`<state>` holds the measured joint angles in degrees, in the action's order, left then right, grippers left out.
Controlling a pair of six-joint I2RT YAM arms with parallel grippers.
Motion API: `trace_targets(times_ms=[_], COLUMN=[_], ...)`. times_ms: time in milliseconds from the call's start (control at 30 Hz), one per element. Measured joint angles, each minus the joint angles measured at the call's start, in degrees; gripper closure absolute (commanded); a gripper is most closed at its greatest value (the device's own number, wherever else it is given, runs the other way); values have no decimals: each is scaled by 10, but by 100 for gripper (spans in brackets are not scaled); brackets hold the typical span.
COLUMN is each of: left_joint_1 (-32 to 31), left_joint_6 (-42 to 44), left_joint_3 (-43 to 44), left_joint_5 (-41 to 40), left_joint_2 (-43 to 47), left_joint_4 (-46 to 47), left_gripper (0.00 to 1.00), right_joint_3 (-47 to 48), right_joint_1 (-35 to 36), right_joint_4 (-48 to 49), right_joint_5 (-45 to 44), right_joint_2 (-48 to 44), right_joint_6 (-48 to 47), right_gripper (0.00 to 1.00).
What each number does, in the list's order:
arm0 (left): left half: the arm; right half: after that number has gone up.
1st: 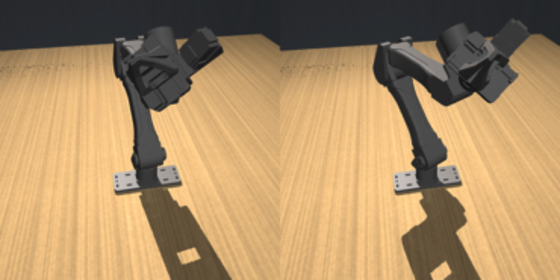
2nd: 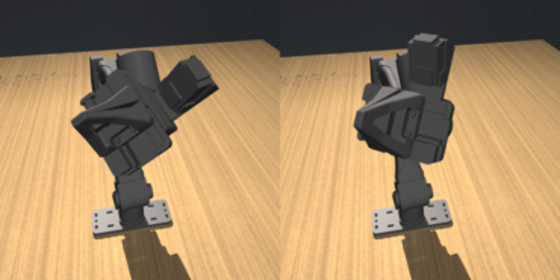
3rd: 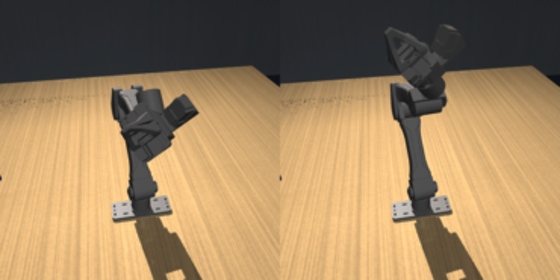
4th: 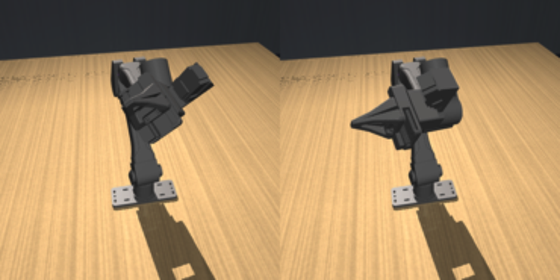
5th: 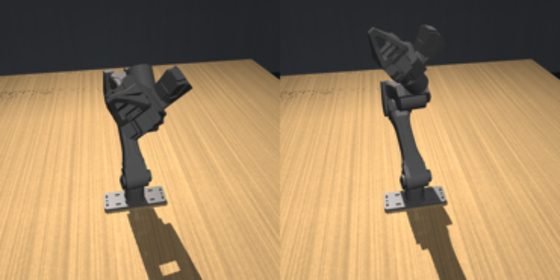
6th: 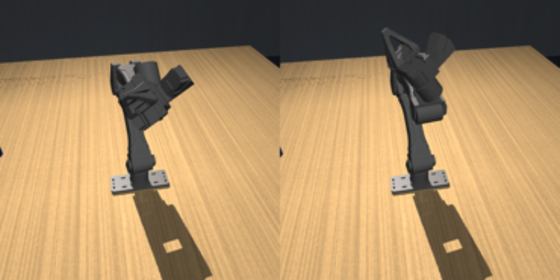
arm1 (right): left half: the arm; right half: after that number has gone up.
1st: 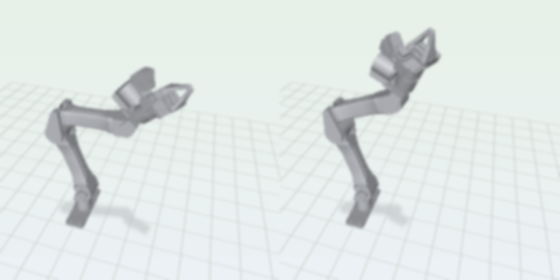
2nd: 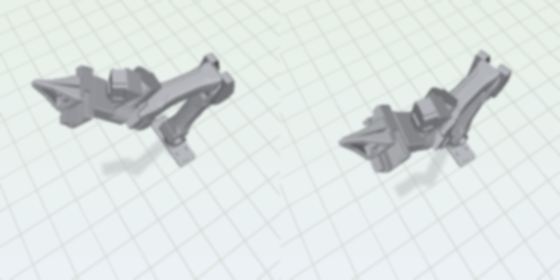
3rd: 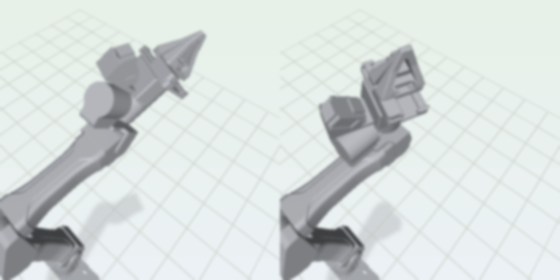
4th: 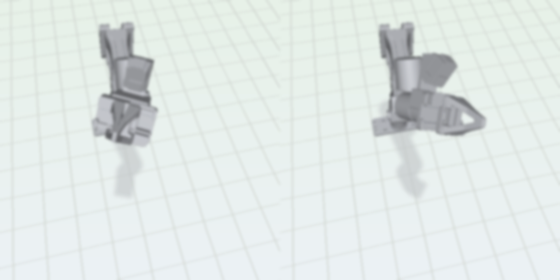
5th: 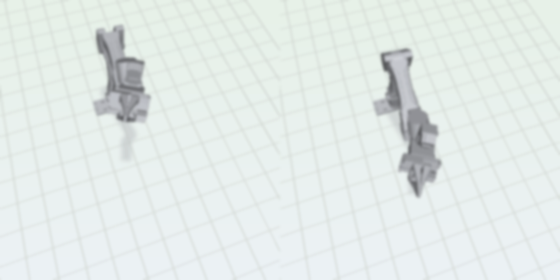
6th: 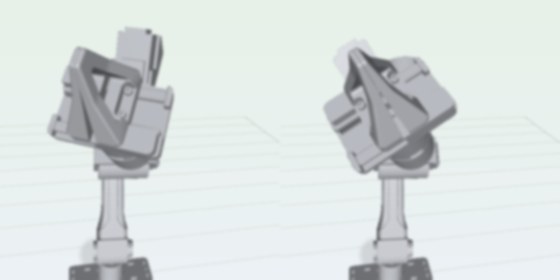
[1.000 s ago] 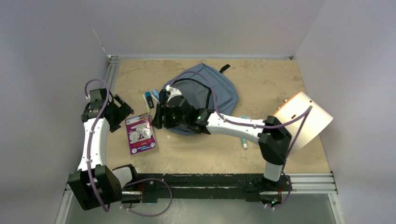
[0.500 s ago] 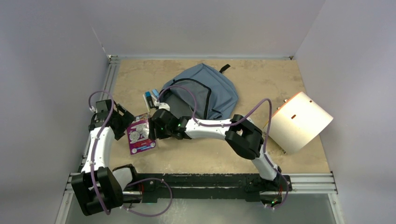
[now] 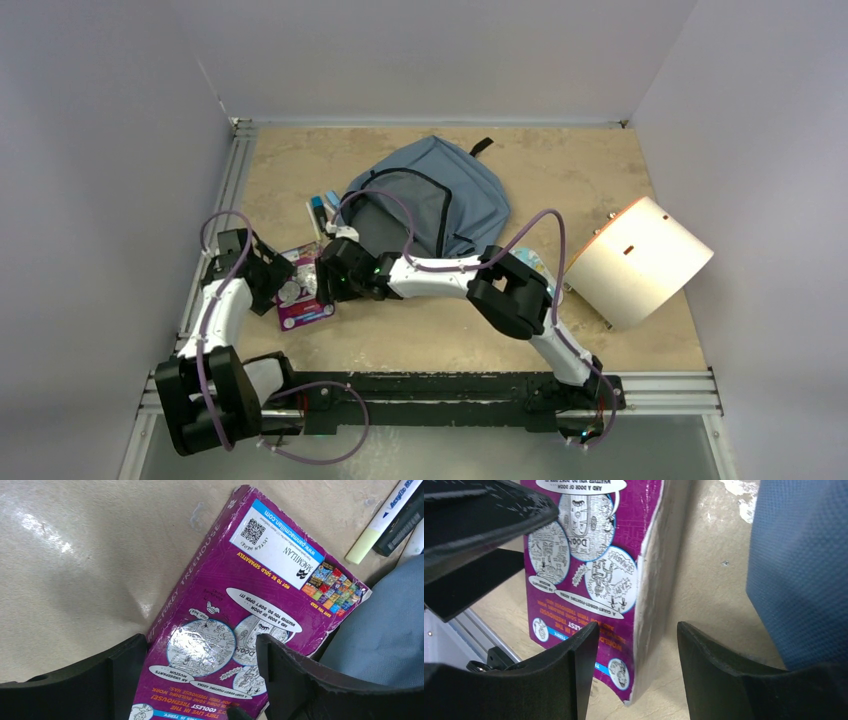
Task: Pack the student bag
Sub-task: Pick up the book from the center of the board.
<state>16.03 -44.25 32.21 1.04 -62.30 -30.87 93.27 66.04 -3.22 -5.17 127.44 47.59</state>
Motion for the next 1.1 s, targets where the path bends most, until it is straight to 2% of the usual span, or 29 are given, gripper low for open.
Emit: trace_targets(times_ms=[167, 367, 433, 633, 667, 867, 1100], left_joint_1=[-24, -98, -105, -108, -108, -110, -116], left_joint_6=[-12, -26, -32, -38, -38, -37, -28], left_joint_3=[-9, -21, -25, -25, -25, -15, 61], left_joint_5=[2, -46, -51, -58, -59, -59, -37], left_joint_2=[0, 36, 49, 53, 53, 59, 109], left_joint_4=[5, -5, -11, -21, -23, -44, -75], left_gripper=[21, 21, 21, 21, 21, 20, 18], right_joint_3=[9, 7, 5, -1, -2, -25, -30], right_joint_1=[0, -5, -7, -13, -13, -13, -14], right_joint_4=[2, -5, -5, -4, -2, 26, 36], right_joint_5=[9, 12, 12, 2, 2, 1, 3], right_joint_2=[8, 7, 7, -5, -6, -20, -29], right_joint_6=[1, 5, 6, 13, 13, 12, 1], right_gripper=[42, 51, 59, 98, 100, 100, 100])
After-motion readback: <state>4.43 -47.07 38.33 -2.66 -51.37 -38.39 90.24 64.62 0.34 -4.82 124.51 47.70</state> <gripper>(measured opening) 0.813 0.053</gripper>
